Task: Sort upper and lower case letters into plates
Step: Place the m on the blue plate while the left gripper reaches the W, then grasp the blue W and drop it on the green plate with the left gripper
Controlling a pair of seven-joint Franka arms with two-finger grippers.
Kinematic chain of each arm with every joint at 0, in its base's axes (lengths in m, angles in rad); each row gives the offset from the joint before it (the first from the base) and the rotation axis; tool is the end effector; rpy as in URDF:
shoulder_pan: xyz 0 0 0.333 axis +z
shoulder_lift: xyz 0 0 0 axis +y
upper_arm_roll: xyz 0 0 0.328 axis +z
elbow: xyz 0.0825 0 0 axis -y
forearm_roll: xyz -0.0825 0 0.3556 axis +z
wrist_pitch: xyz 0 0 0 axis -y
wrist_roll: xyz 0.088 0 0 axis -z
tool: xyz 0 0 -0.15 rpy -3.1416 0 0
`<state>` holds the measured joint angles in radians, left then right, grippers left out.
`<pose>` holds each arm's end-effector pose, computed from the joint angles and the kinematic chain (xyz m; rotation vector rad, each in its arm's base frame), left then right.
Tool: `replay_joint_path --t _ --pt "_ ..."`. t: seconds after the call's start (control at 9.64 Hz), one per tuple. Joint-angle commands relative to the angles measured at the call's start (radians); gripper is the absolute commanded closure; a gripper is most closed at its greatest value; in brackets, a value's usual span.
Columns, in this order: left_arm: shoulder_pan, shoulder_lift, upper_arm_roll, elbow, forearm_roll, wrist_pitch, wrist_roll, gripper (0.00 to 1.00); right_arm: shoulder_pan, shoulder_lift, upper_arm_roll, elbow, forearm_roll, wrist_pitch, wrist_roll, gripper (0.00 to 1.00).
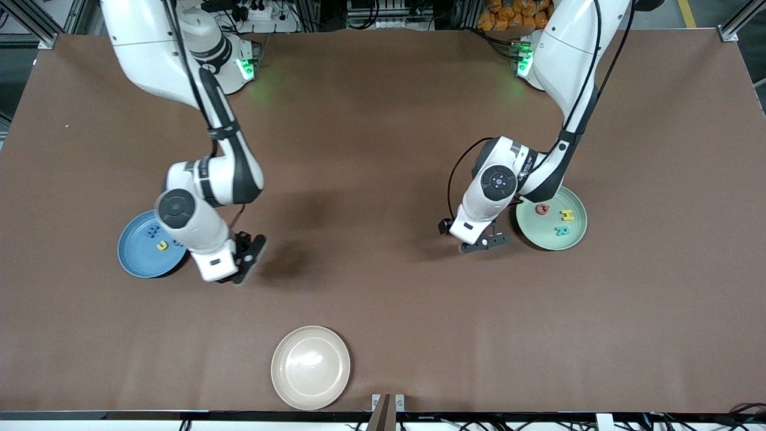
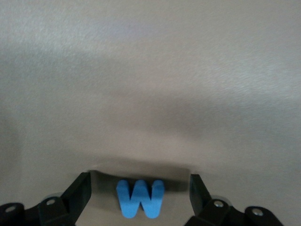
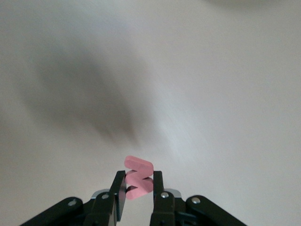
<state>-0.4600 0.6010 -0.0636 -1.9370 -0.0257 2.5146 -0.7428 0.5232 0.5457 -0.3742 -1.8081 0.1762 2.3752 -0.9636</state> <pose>0.5265 -0.3039 0.1596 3.0885 0.3895 -0.0752 0.6344 0.1194 0.2508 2.6492 1.5253 0.0538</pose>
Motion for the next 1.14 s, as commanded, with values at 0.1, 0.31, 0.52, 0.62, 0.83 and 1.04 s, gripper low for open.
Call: replay_joint_path --t 0.1,0.31,0.52,0.62,0.83,1.04 --pt "0.004 -0.029 -0.015 -0.036 0.075 0.010 -0.116 0.11 0.003 -0.040 -0.196 -0.023 0.016 -0.201 0.141 1.00" --pt "0.004 -0.030 -0.022 -0.036 0.075 0.006 -0.118 0.18 -0.057 -0.030 -0.226 -0.037 0.014 -0.252 0.224 0.85" --pt "0.003 -0.030 -0.033 -0.036 0.078 0.004 -0.118 0.40 -0.110 -0.030 -0.229 -0.027 0.006 -0.275 0.249 0.00" --pt "0.003 -0.029 -0.033 -0.034 0.079 0.004 -0.113 0.54 -0.123 -0.030 -0.227 -0.004 0.003 -0.277 0.249 0.00" --pt "0.007 -0.023 -0.036 -0.033 0.130 0.004 -0.110 0.89 -0.120 -0.032 -0.227 0.016 0.008 -0.283 0.255 0.00" --pt "0.024 -0.041 -0.029 -0.013 0.163 -0.060 -0.054 0.98 -0.141 -0.020 -0.224 0.071 0.012 -0.335 0.249 0.00"
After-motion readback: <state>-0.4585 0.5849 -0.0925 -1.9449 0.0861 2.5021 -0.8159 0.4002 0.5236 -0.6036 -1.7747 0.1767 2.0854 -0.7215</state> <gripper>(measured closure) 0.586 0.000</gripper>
